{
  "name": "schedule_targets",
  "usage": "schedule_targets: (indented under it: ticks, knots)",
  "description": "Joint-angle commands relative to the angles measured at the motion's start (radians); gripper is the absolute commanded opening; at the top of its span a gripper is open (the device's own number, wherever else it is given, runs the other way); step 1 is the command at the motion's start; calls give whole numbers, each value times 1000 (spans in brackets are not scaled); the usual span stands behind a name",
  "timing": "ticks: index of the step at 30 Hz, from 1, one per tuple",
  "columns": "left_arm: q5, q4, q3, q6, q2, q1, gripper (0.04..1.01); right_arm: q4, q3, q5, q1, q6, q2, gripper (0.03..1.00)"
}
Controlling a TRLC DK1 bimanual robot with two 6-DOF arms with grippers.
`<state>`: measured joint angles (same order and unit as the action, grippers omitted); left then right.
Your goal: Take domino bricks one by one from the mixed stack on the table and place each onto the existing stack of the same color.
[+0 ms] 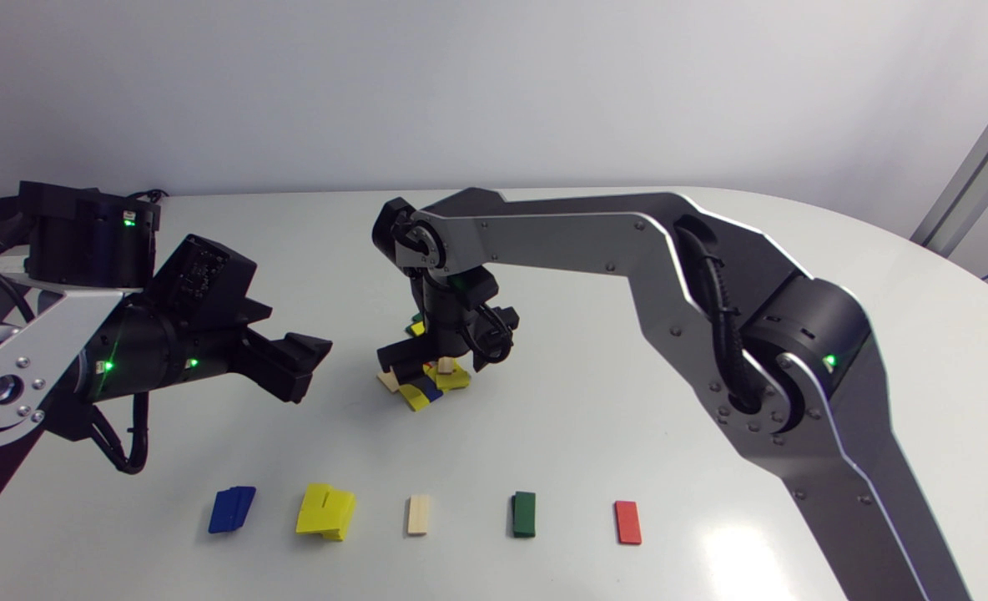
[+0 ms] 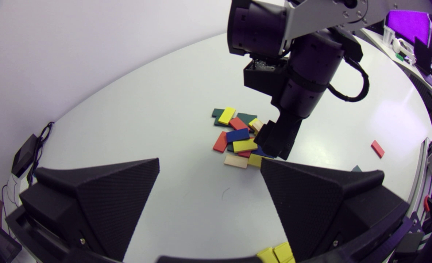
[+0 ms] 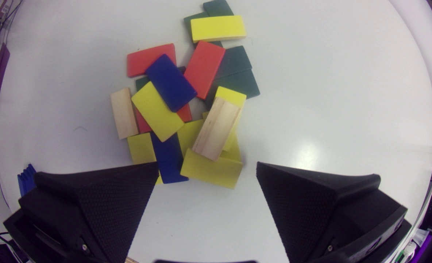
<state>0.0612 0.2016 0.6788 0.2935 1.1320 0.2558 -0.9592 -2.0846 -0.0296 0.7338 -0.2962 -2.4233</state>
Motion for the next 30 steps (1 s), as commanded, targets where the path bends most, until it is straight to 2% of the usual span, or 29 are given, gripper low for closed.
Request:
schedule_targets:
  ticks: [1, 3, 7, 9, 11, 13, 30]
  knots:
    - [6, -16, -18, -24, 11, 3, 987, -16, -22, 0, -8, -29, -31, 933]
    - [6, -16, -18, -22, 9, 3, 987, -16, -15, 2, -11, -29, -31, 882]
    - [8, -16, -18, -22, 8, 3, 987, -16, -6, 2, -14, -31, -31, 870]
    - [8, -16, -18, -22, 8, 3, 987, -16, -5, 2, -14, -31, -31, 793]
    - [9, -16, -16, -22, 9, 3, 987, -16, -5, 2, -14, -31, -31, 785]
    - [9, -16, -16, -20, 9, 3, 987, -16, -5, 2, -14, -31, -31, 723]
    - [11, -16, -18, -19, 9, 2, 987, -16, 6, 23, -16, -34, -45, 713]
